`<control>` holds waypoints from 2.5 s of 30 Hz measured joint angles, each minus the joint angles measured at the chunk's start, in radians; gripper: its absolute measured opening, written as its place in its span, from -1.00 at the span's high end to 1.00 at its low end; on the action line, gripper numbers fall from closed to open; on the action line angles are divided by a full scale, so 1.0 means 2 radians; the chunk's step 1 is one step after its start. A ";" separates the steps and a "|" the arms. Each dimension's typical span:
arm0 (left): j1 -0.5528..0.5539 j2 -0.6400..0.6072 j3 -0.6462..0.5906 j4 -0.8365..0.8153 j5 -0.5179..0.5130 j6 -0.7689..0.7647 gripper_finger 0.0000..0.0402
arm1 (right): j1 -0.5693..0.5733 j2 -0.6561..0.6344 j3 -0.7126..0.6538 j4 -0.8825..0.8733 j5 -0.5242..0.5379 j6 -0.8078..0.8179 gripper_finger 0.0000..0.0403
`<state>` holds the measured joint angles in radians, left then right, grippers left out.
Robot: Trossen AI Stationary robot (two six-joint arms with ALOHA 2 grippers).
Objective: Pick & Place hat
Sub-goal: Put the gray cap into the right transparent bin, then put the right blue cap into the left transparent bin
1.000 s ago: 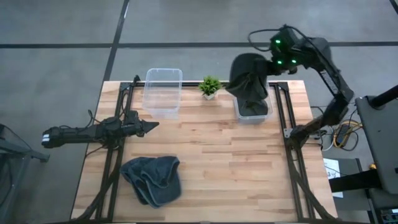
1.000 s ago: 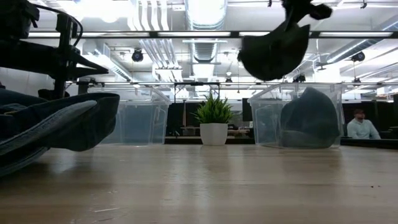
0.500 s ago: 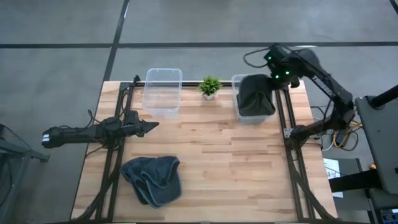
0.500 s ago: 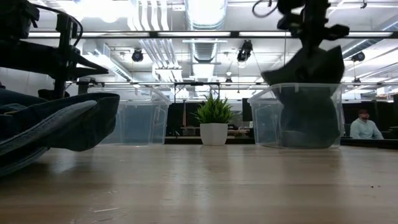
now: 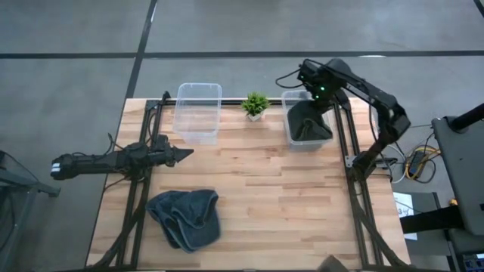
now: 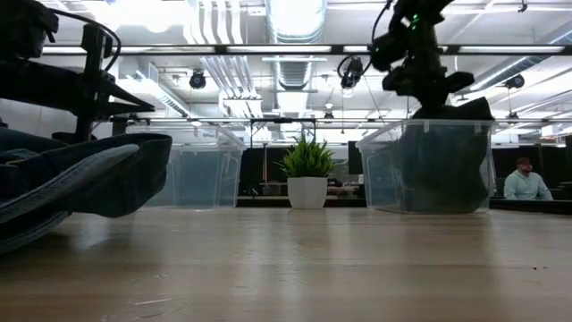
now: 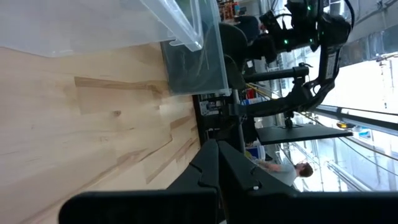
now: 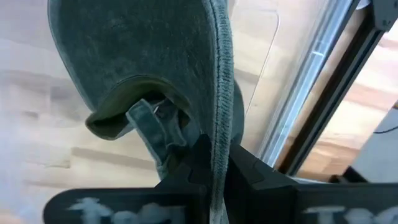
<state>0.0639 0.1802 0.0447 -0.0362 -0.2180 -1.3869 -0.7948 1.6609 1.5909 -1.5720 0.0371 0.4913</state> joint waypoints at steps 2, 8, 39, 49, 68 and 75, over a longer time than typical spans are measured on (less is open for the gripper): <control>0.000 0.000 0.000 -0.003 0.000 0.000 1.00 | 0.000 0.020 0.010 -0.002 0.010 -0.013 0.94; 0.000 0.000 0.000 -0.002 0.000 -0.001 1.00 | 0.000 0.076 0.054 -0.001 0.032 -0.040 0.94; 0.000 0.000 0.000 -0.001 0.008 -0.002 1.00 | -0.003 0.061 0.059 0.001 -0.032 -0.018 0.51; 0.000 0.000 0.000 -0.001 0.008 -0.002 1.00 | -0.003 -0.049 0.082 0.000 -0.031 0.013 0.26; 0.000 0.000 0.000 -0.001 0.008 -0.002 1.00 | 0.097 -0.188 0.229 0.112 -0.023 0.042 0.34; 0.000 0.000 0.000 -0.001 0.007 -0.005 1.00 | 0.187 -0.165 0.239 0.135 -0.018 0.045 0.69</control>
<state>0.0635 0.1806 0.0448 -0.0376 -0.2031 -1.3966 -0.4209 1.3316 2.0682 -1.3011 0.0002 0.5809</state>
